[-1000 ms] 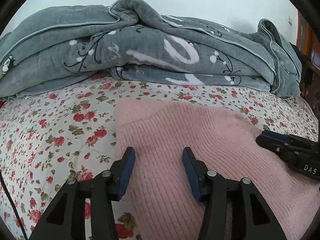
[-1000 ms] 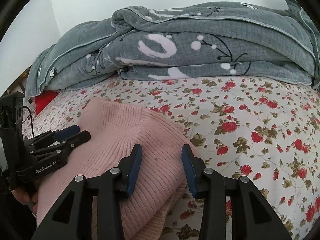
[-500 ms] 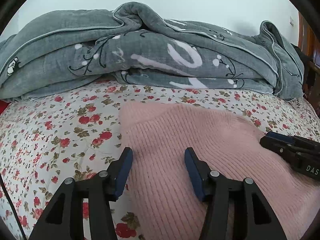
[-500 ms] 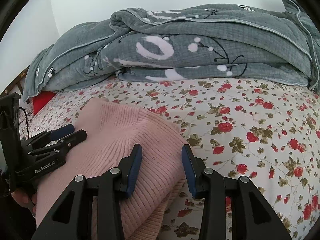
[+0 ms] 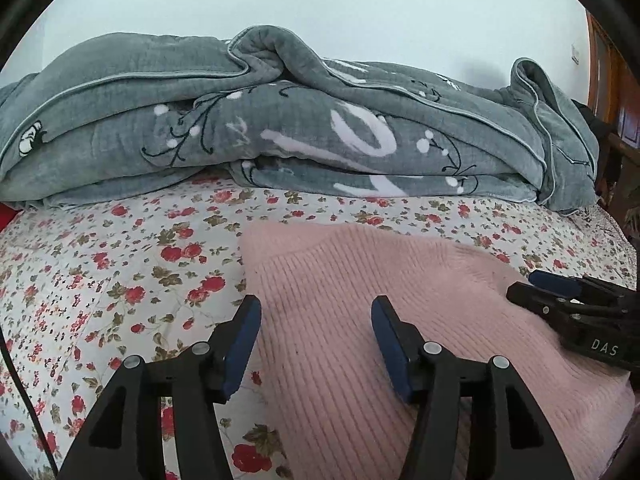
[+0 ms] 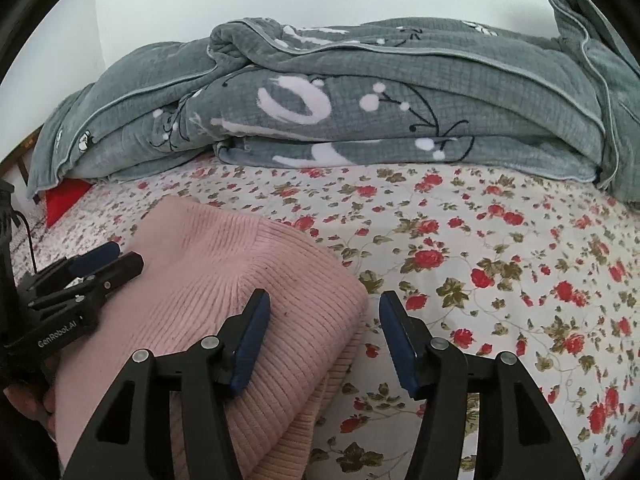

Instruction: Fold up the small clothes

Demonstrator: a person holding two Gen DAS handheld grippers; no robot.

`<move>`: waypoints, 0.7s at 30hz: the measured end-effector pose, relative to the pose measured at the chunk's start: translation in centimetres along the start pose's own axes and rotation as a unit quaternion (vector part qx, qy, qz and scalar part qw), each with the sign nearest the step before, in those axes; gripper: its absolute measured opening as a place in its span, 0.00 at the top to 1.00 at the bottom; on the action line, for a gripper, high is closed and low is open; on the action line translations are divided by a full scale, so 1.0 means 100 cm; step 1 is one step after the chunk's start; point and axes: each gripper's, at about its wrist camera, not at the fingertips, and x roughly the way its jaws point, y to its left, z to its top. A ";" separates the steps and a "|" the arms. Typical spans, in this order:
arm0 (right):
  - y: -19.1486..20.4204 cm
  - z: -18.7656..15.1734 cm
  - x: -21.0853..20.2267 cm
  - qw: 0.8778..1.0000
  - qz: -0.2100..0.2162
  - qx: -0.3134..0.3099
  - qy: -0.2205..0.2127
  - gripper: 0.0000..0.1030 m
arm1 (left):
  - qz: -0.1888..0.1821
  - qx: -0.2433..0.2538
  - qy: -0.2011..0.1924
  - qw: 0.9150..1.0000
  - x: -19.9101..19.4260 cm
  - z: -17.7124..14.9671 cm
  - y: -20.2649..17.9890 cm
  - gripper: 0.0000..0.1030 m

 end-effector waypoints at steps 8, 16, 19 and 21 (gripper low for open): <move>-0.001 0.000 0.000 1.000 0.001 0.001 0.001 0.45 | 0.004 0.004 -0.007 1.000 -0.003 0.000 -0.003 0.45; -0.003 0.000 -0.004 1.000 0.002 0.008 -0.003 0.45 | 0.008 0.004 -0.006 1.000 -0.003 0.001 -0.004 0.45; -0.005 0.001 -0.013 1.000 0.015 0.007 -0.016 0.45 | 0.005 0.011 0.002 1.000 -0.004 0.004 -0.004 0.45; -0.003 0.003 -0.030 0.999 0.028 -0.001 -0.038 0.45 | 0.002 0.029 0.013 1.000 -0.014 0.004 -0.009 0.45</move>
